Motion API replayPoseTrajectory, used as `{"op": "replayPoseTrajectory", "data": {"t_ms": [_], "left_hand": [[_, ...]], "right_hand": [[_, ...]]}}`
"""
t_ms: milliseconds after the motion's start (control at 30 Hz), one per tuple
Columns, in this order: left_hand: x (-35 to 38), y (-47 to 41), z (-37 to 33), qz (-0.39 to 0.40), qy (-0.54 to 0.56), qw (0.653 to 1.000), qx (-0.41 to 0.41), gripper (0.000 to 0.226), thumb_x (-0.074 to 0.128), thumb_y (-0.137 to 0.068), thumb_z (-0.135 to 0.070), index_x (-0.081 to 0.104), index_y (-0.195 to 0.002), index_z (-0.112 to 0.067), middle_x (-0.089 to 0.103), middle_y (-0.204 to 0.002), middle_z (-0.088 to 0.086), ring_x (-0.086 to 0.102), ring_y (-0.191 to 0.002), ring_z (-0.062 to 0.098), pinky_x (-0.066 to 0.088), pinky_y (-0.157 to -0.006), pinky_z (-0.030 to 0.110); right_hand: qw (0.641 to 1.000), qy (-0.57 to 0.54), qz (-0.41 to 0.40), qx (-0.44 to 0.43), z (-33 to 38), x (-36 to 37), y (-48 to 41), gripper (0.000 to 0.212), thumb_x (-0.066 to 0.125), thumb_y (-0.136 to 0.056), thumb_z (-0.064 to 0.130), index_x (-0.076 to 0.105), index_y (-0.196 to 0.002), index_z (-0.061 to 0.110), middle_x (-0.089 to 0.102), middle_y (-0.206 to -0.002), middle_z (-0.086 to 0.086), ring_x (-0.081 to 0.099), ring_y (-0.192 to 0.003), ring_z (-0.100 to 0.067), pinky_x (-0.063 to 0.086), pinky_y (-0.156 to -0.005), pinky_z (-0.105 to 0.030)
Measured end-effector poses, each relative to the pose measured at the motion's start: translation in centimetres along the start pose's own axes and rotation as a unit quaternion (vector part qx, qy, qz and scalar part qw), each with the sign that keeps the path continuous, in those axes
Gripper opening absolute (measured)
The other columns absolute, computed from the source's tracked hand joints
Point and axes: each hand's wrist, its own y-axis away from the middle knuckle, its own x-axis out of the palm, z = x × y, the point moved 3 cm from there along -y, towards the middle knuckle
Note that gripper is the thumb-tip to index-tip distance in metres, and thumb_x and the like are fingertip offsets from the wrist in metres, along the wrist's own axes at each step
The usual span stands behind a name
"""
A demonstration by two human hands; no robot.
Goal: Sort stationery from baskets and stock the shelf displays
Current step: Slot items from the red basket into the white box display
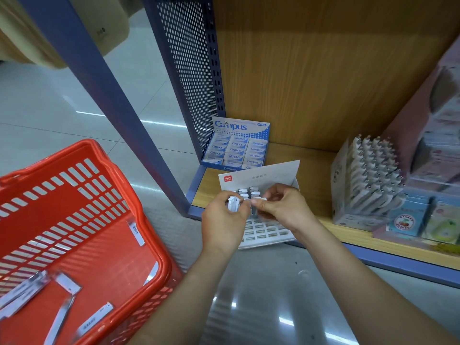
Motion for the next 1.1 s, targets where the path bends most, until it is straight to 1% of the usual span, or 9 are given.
{"op": "replayPoseTrajectory", "data": {"t_ms": [167, 367, 500, 600, 733, 867, 933, 1000, 1100], "left_hand": [[1.4, -0.5, -1.1, 0.091, 0.027, 0.995, -0.022, 0.012, 0.072, -0.081, -0.021, 0.066, -0.071, -0.017, 0.067, -0.061, -0.002, 0.050, -0.047, 0.015, 0.054, -0.057, 0.039], [1.7, -0.7, -0.9, 0.118, 0.051, 0.990, -0.057, 0.008, 0.069, -0.081, -0.011, 0.068, -0.074, -0.014, 0.070, -0.072, 0.016, 0.046, -0.043, 0.016, 0.045, -0.051, 0.029], [1.0, -0.4, -0.7, 0.119, 0.070, 0.987, -0.079, 0.008, 0.068, -0.085, -0.011, 0.067, -0.081, -0.018, 0.069, -0.072, 0.011, 0.046, -0.044, 0.013, 0.043, -0.044, 0.022], [0.3, -0.5, -0.3, 0.084, 0.109, 0.986, -0.098, 0.010, 0.063, -0.086, -0.006, 0.066, -0.090, -0.015, 0.071, -0.073, 0.011, 0.047, -0.046, 0.016, 0.042, -0.043, 0.023], [0.0, 0.4, -0.4, 0.082, 0.168, 0.977, -0.108, 0.006, 0.061, -0.092, -0.012, 0.064, -0.089, -0.008, 0.065, -0.069, 0.013, 0.044, -0.044, 0.015, 0.040, -0.042, 0.023], [0.7, 1.7, -0.9, 0.092, 0.308, 0.927, -0.195, 0.018, 0.058, -0.097, -0.026, 0.061, -0.089, -0.010, 0.053, -0.062, 0.007, 0.044, -0.043, 0.015, 0.041, -0.042, 0.022], [1.2, 2.1, -1.3, 0.087, 0.382, 0.889, -0.235, 0.021, 0.057, -0.097, -0.030, 0.061, -0.088, -0.011, 0.054, -0.062, 0.007, 0.047, -0.046, 0.016, 0.046, -0.048, 0.023], [1.6, 2.4, -1.8, 0.084, 0.423, 0.870, -0.238, 0.022, 0.055, -0.098, -0.030, 0.062, -0.090, -0.011, 0.060, -0.071, 0.010, 0.057, -0.056, 0.020, 0.053, -0.063, 0.032], [1.8, 2.8, -2.5, 0.081, 0.348, 0.921, -0.154, 0.026, 0.050, -0.100, -0.031, 0.060, -0.090, -0.009, 0.065, -0.072, 0.005, 0.064, -0.061, 0.018, 0.055, -0.064, 0.035]], "right_hand": [[0.996, -0.069, 0.020, 0.045, -0.9, 0.3, 0.1, 0.013, 0.072, -0.082, 0.001, 0.061, -0.077, 0.006, 0.063, -0.071, -0.010, 0.060, -0.071, -0.020, 0.056, -0.076, -0.033], [0.986, -0.137, 0.035, 0.088, -1.4, -0.1, 0.5, 0.016, 0.073, -0.084, 0.015, 0.063, -0.075, 0.008, 0.069, -0.072, -0.009, 0.064, -0.079, -0.020, 0.054, -0.090, -0.040], [0.990, -0.117, 0.015, 0.079, -1.5, 0.1, 0.2, 0.019, 0.077, -0.081, 0.016, 0.062, -0.078, 0.006, 0.068, -0.077, -0.014, 0.063, -0.074, -0.022, 0.056, -0.083, -0.040], [0.997, -0.049, -0.037, 0.046, -1.5, 0.2, 0.0, 0.023, 0.080, -0.078, 0.018, 0.061, -0.074, 0.007, 0.062, -0.066, -0.008, 0.059, -0.063, -0.021, 0.054, -0.067, -0.035], [0.997, -0.002, -0.075, 0.029, -1.5, 0.4, 0.2, 0.029, 0.081, -0.076, 0.027, 0.058, -0.074, 0.010, 0.062, -0.056, -0.002, 0.061, -0.058, -0.023, 0.056, -0.066, -0.043], [0.995, -0.003, -0.095, 0.042, 0.1, -0.3, 1.9, 0.035, 0.074, -0.082, 0.039, 0.056, -0.089, 0.010, 0.062, -0.078, -0.006, 0.064, -0.063, -0.019, 0.057, -0.068, -0.041], [0.994, -0.051, -0.036, 0.091, 1.3, -0.8, 3.5, 0.036, 0.063, -0.089, 0.047, 0.058, -0.098, 0.012, 0.062, -0.087, -0.008, 0.066, -0.071, -0.019, 0.055, -0.067, -0.035], [0.981, -0.089, 0.107, 0.137, 1.8, -0.5, 5.7, 0.034, 0.058, -0.092, 0.045, 0.061, -0.106, 0.014, 0.067, -0.093, -0.011, 0.069, -0.077, -0.023, 0.058, -0.071, -0.037], [0.956, -0.135, 0.224, 0.130, 1.8, 0.5, 8.1, 0.026, 0.057, -0.096, 0.030, 0.062, -0.118, 0.018, 0.072, -0.095, -0.008, 0.071, -0.081, -0.022, 0.058, -0.072, -0.038]]}}
